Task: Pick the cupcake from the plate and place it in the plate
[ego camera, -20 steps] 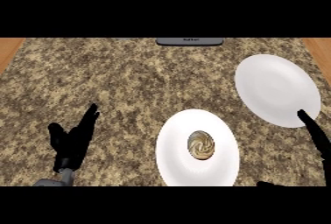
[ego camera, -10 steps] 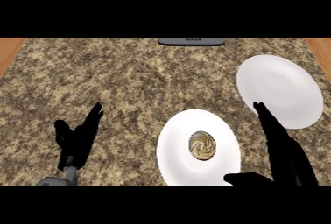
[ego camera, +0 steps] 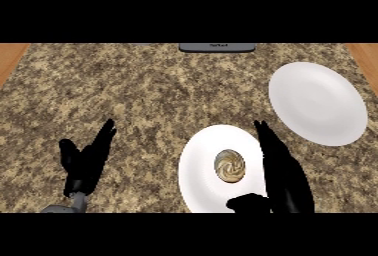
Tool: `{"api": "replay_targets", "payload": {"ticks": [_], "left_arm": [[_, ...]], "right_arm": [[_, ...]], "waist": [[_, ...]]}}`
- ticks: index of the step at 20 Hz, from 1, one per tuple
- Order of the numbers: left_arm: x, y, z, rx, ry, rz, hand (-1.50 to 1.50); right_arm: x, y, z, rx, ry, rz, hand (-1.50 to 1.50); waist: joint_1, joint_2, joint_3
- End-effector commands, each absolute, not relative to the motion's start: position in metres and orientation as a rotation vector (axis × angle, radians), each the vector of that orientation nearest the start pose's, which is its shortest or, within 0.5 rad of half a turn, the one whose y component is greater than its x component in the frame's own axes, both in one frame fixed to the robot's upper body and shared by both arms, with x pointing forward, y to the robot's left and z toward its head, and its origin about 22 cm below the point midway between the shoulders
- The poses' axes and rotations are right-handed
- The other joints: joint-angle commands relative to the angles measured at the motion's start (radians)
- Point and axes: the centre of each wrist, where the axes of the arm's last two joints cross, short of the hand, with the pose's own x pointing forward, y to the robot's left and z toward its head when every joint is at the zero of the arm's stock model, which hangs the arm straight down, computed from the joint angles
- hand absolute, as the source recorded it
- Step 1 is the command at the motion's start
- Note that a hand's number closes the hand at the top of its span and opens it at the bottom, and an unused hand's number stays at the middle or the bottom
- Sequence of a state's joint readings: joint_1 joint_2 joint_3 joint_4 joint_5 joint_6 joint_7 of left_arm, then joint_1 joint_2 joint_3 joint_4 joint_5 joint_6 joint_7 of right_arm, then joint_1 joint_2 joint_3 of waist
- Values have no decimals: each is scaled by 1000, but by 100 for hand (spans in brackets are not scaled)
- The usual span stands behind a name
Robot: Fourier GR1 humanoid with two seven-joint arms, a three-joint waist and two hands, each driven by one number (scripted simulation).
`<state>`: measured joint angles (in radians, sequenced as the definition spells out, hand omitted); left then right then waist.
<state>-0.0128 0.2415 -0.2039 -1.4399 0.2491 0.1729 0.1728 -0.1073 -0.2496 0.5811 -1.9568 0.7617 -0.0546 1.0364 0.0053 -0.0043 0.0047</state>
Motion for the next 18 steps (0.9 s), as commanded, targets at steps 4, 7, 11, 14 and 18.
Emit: {"api": "replay_targets", "payload": {"ticks": [4,7,11,14,18], "left_arm": [[236,256,-17,-16,-1203,-17,0],[229,243,-29,-2,-1180,-15,0],[243,226,-41,-13,-1185,-15,0],[236,222,-33,-8,-1196,-9,0],[240,237,-31,20,-1189,13,0]], "right_arm": [[212,-101,77,-728,-1073,644,-150],[218,-106,79,-766,-1076,666,-150],[212,-88,74,-831,-1015,687,-150],[216,-101,60,-853,-985,706,-150],[231,-93,46,-836,-950,725,-150]], "waist": [[-1,4,-5],[-3,4,-5],[-8,5,-5],[-6,4,-5],[-5,5,-5]]}}
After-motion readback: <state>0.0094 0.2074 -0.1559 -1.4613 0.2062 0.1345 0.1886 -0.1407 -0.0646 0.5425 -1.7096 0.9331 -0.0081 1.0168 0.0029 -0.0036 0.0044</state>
